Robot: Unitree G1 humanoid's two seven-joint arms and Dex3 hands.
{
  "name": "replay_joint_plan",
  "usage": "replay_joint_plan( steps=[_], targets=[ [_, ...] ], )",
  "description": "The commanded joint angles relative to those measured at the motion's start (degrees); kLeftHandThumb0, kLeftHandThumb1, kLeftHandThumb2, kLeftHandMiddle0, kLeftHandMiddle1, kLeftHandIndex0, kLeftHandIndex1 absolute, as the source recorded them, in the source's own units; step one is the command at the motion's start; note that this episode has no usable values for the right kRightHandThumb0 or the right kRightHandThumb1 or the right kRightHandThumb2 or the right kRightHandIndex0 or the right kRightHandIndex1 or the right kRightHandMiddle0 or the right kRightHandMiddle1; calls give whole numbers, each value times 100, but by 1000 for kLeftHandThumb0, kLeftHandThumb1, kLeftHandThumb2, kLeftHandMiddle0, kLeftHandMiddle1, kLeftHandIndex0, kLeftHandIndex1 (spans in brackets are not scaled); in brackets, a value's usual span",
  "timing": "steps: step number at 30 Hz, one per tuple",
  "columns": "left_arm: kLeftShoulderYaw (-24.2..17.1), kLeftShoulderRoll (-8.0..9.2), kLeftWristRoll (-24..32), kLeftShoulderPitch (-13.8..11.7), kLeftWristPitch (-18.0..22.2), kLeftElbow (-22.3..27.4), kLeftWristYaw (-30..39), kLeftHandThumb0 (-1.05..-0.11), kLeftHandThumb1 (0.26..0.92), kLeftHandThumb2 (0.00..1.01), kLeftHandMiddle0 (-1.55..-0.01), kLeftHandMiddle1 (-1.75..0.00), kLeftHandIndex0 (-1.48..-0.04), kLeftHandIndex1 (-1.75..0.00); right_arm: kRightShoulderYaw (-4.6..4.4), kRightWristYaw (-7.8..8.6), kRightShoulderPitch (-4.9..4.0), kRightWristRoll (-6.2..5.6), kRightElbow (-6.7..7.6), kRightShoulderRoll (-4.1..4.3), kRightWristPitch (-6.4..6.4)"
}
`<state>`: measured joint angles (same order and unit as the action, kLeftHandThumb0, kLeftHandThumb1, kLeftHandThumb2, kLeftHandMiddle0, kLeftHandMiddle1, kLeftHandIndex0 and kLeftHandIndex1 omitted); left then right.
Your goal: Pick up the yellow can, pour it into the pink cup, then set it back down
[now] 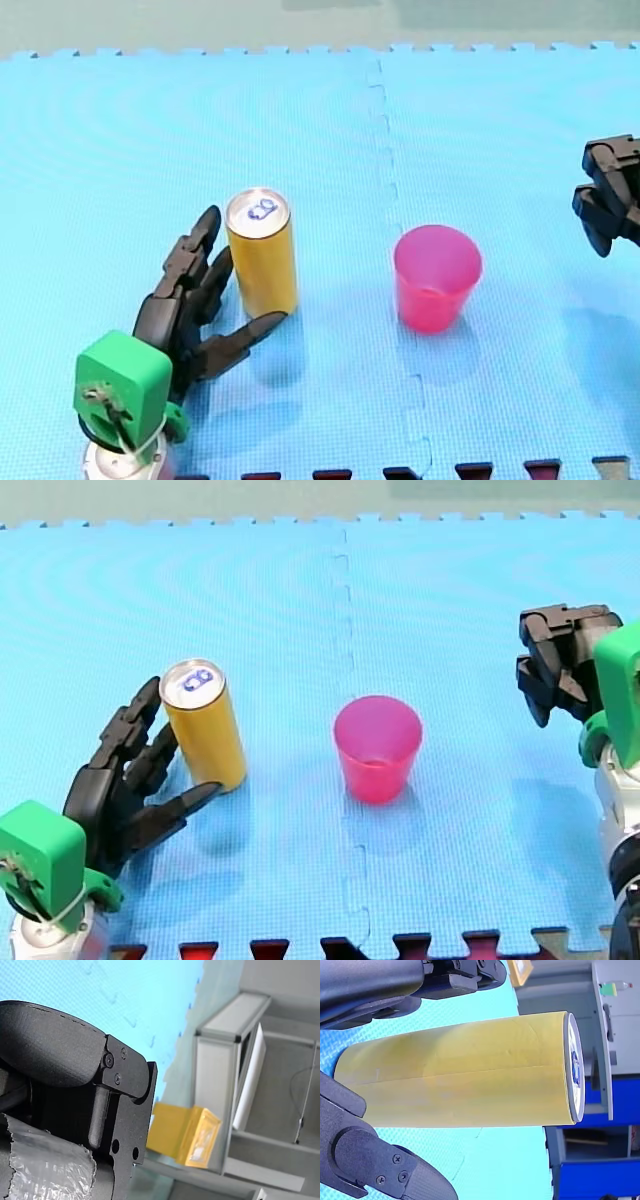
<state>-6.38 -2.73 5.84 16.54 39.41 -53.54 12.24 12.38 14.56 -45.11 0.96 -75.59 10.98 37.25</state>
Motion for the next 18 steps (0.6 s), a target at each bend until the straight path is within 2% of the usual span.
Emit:
replay_joint_plan(
  steps=[1, 11, 18],
  targets=[
    [-8, 27, 15, -16, -38, 37, 7, -421, 646, 3, -177, 0, -121, 0, 3, 6, -15, -6, 3, 27, 6],
    [8, 43, -34, -65, -99, 171, -78, -395, 655, 3, -178, -1, -122, -1, -6, -10, 9, 2, 5, -1, 29],
    [17, 52, -59, -36, -72, 180, -125, -386, 661, 3, -184, -3, -126, -2, 21, 24, 18, -28, 4, -4, 13]
  ],
)
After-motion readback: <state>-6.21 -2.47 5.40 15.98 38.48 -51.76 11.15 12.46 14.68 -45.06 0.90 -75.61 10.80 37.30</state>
